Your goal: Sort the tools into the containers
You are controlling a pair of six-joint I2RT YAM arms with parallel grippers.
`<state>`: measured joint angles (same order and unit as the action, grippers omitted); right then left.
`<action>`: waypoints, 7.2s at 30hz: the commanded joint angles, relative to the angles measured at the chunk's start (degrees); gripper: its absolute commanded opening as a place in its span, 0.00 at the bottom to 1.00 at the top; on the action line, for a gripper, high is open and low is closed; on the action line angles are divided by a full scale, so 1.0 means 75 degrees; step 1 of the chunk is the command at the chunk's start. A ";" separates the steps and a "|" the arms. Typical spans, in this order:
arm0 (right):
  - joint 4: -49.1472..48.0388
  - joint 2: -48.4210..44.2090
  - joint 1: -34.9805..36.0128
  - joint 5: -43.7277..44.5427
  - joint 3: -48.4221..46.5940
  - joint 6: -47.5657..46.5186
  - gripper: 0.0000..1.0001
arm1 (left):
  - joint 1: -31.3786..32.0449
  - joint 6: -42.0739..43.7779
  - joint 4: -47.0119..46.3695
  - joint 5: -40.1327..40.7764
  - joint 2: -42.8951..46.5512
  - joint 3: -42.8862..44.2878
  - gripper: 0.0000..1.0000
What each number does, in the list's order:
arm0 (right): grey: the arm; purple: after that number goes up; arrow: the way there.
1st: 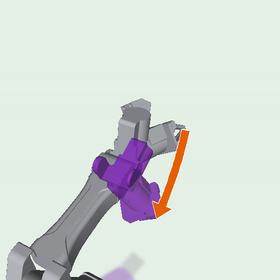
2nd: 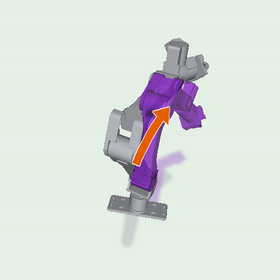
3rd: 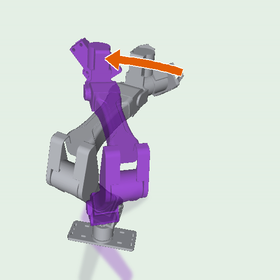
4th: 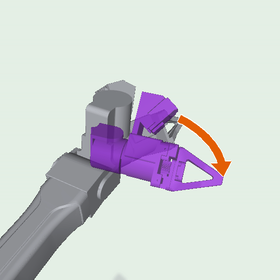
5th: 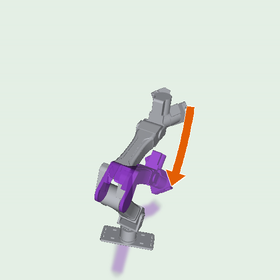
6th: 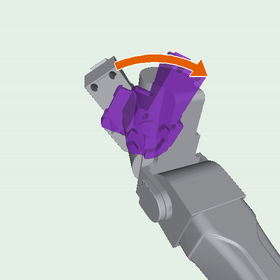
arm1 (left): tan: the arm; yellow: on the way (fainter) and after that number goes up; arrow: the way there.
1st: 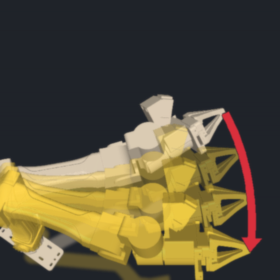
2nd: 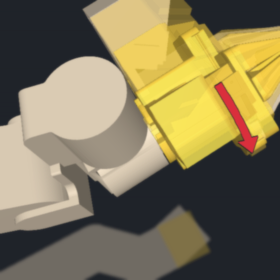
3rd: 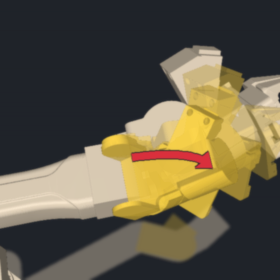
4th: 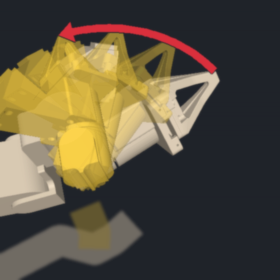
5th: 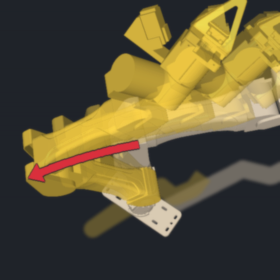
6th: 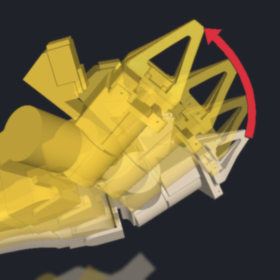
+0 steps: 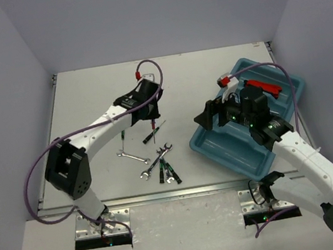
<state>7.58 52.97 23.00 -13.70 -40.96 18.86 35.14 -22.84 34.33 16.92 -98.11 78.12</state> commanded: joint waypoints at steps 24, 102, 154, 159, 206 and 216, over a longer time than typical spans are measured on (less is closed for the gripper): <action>-0.2161 0.3474 0.2232 -0.0986 -0.1775 0.1056 0.38 | 0.0225 -0.4022 -0.5526 -0.3412 0.4659 -0.4120 0.00; 0.3943 0.4735 -0.0929 0.5548 -0.5584 -0.5755 0.99 | -0.0797 0.0353 -0.0426 0.0899 0.5733 -0.3923 1.00; 0.2446 0.7129 0.5159 0.3080 -0.3117 0.2887 0.27 | -0.1134 0.0197 -0.0370 0.0978 0.7572 -0.4040 1.00; 0.2447 0.7188 0.5159 0.3045 -0.3140 0.2864 0.20 | -0.1134 0.0197 -0.0370 0.0954 0.7609 -0.4041 1.00; 0.4047 0.3092 0.2128 0.4222 -0.3097 -0.2072 0.00 | -0.1134 0.0174 -0.0370 0.1107 0.7962 -0.4040 1.00; 0.2517 0.1566 0.0211 0.4854 -0.0670 -0.5105 0.00 | -0.1134 0.0200 -0.0409 0.0963 0.7892 -0.4040 1.00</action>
<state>31.66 63.12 30.57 22.16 -47.52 -11.59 27.27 -22.11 33.64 24.71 -39.00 47.75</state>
